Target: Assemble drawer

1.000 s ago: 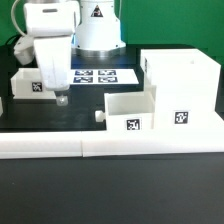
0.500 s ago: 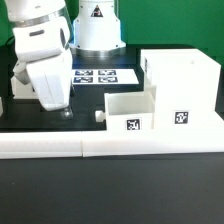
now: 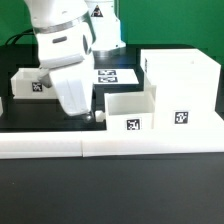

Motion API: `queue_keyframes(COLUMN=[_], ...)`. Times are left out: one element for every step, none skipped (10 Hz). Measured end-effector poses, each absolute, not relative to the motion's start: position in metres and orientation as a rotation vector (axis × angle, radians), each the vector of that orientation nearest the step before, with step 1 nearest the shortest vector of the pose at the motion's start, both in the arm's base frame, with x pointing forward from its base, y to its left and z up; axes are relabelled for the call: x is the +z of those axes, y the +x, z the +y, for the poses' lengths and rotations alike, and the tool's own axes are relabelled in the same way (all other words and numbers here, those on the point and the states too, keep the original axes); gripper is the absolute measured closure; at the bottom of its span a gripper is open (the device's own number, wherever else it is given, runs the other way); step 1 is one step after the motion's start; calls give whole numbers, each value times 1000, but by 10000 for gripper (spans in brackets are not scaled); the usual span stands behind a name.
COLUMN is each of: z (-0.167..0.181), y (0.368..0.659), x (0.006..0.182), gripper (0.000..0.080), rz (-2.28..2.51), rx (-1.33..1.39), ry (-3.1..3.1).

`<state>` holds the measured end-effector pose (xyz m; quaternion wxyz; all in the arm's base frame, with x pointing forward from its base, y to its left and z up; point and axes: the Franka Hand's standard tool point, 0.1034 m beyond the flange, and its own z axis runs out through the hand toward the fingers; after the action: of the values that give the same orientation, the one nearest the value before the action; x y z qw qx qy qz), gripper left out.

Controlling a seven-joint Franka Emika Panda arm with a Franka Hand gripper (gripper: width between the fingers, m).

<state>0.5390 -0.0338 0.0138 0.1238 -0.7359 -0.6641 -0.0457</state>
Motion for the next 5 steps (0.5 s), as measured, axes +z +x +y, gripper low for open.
queue_keyframes(z=[-30, -34, -34, -34, -34], y=[540, 539, 539, 539, 539], x=[14, 13, 13, 13, 13], gripper=[150, 150, 150, 150, 150], rz=[-1930, -1923, -1920, -1920, -1921], rx=[-136, -134, -134, -134, -134], ry=[-2156, -2162, -2164, -2164, -2163])
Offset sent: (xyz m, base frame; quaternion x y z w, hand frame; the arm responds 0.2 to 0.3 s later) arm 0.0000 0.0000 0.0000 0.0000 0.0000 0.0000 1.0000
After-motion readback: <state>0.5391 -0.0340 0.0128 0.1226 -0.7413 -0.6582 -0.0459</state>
